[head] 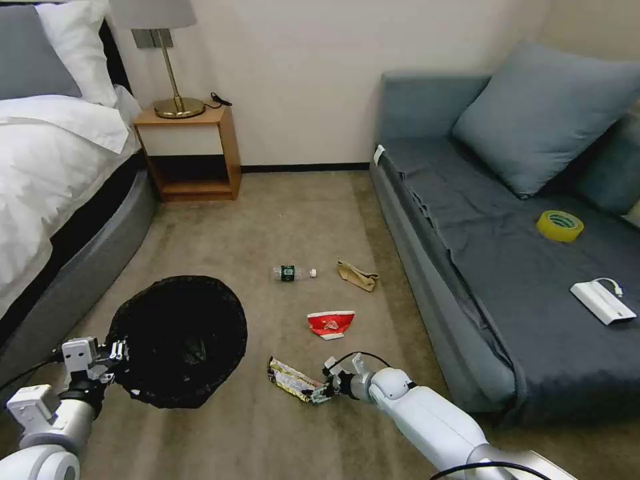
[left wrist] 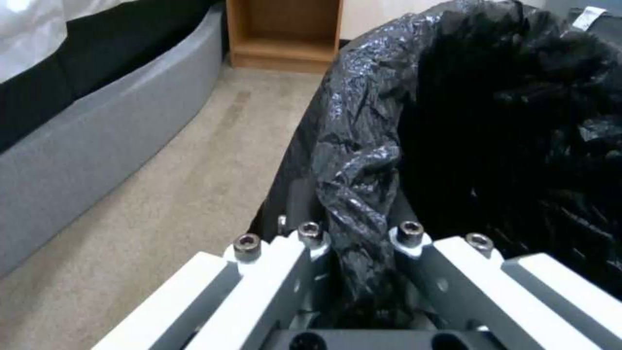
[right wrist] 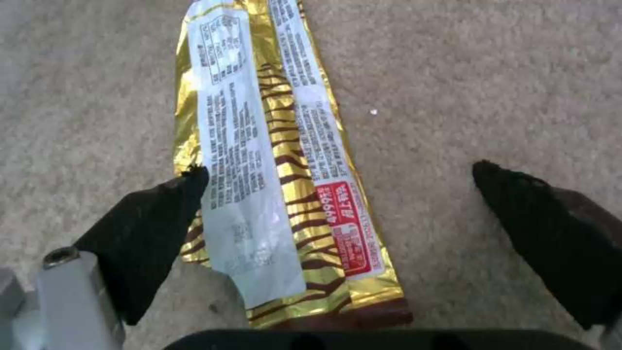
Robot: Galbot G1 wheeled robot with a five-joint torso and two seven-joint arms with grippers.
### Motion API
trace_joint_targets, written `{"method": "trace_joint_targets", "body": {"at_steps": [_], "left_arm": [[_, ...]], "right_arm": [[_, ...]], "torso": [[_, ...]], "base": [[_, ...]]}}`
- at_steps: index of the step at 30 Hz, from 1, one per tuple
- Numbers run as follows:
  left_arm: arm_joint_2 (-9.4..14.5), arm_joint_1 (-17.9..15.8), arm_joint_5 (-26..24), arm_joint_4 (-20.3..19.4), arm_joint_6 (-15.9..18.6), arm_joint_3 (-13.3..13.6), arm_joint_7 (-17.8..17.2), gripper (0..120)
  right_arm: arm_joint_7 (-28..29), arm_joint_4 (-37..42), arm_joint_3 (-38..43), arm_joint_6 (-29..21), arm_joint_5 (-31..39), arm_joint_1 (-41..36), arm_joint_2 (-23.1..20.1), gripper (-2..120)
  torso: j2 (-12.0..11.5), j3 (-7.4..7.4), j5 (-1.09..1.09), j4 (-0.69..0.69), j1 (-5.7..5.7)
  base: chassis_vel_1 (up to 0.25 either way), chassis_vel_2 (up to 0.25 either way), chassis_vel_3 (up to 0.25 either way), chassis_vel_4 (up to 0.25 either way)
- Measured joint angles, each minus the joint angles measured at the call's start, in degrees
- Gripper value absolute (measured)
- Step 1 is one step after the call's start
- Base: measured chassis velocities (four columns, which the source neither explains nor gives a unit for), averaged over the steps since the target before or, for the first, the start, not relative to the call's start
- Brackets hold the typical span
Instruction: Pick up the trash bin, then pick up the garbage on the floor and place it into the trash bin.
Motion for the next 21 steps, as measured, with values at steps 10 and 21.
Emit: {"method": "trace_joint_targets", "body": {"at_steps": [10, 21], "left_arm": [[0.1, -0.6, -0.1, 0.8, -0.4, 0.1, 0.0, 4], [0.1, -0.6, -0.1, 1.3, -1.0, 0.4, 0.3, 4]], "right_arm": [[1.2, 5.5, 0.5, -0.2, -0.7, -4.3, -1.0, 100], [3.1, 9.3, -0.1, -0.9, -2.0, -7.4, -1.1, 100]], "torso": [[0.0, 0.0, -0.02, -0.03, 0.0], [0.0, 0.01, 0.0, -0.02, 0.0]], "base": [[0.0, 0.0, 0.0, 0.0], [0.0, 0.0, 0.0, 0.0]]}}
